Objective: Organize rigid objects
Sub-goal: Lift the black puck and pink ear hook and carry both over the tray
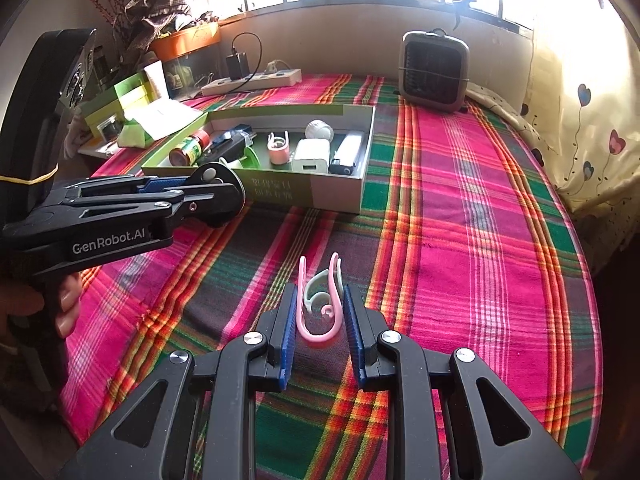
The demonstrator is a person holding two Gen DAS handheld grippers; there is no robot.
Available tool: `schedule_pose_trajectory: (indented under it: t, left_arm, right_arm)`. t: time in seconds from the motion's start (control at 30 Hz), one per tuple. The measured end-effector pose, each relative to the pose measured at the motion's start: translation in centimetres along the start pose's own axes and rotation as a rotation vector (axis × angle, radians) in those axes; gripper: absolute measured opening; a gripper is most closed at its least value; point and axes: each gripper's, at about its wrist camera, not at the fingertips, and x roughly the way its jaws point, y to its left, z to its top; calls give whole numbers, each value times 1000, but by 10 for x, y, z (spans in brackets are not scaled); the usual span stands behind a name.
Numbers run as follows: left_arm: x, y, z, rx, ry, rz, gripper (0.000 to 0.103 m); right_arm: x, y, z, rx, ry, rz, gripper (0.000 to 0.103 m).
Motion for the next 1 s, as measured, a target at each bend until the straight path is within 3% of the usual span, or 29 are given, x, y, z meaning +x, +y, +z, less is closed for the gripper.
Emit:
schedule_pose_trajectory:
  t: [0.5,1.0]
  left_arm:
    - [-27,7,14,4,-70,14,29]
    - [-34,37,30,-44,-102,43,29]
  right_arm:
    - [-13,4,25,-4,-73,0,24]
    - [-4,8,63,-13,-109,31,24]
